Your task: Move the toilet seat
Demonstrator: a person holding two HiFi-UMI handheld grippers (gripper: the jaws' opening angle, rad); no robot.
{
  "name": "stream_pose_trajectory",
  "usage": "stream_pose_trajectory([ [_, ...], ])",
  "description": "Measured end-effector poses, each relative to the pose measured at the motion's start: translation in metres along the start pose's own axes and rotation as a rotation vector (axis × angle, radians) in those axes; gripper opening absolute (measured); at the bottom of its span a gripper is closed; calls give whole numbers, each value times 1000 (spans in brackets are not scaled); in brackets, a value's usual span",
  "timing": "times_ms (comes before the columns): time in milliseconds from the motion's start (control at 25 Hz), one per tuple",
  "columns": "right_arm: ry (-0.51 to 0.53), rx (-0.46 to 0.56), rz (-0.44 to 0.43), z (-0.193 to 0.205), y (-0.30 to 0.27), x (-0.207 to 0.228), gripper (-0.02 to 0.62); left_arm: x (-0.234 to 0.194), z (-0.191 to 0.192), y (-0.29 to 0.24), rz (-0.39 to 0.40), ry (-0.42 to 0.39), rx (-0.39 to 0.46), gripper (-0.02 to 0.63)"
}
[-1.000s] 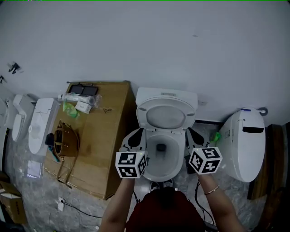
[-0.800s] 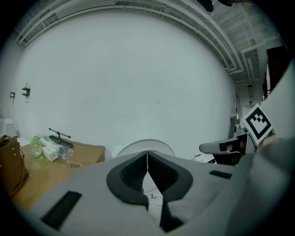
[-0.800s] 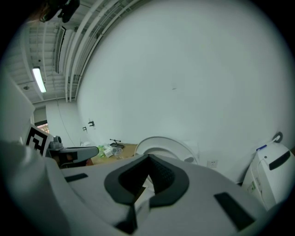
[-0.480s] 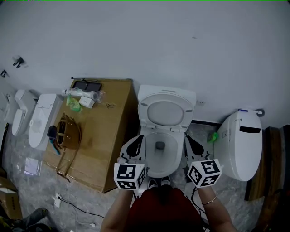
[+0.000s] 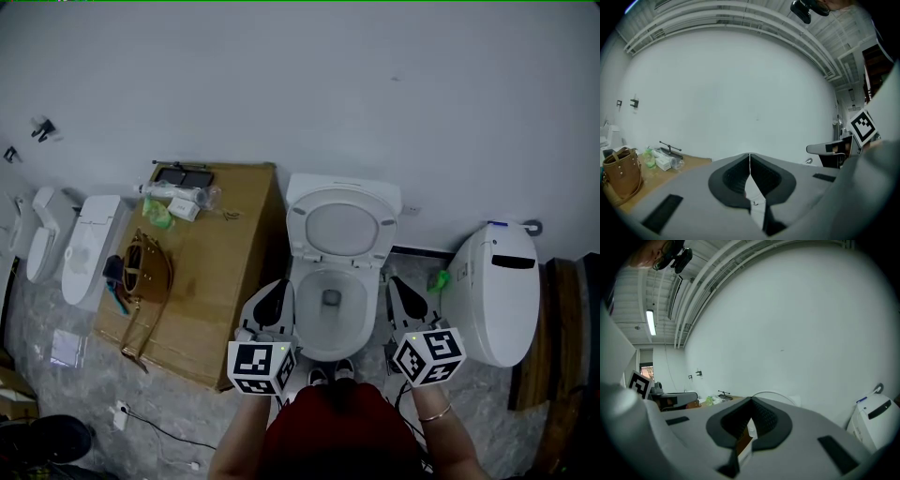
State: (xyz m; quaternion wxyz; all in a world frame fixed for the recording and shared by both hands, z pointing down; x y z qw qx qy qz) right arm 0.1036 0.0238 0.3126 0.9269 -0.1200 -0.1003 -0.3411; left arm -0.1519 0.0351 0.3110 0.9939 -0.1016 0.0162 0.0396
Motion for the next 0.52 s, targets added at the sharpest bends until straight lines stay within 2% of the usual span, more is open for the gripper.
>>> stream_pose_trajectory([
  [520, 46, 6, -26, 3, 12, -26, 15, -5, -2, 27, -3, -19, 30, 31],
])
Point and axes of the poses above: the fingertips, and each gripper's own axes: y backward along the fingers, x to its right, z out of its underside, the point moved 8 cm from there along y, backward along the fingers, and after that the axes turned 15 degrees about -z, right-handed, at the moved point
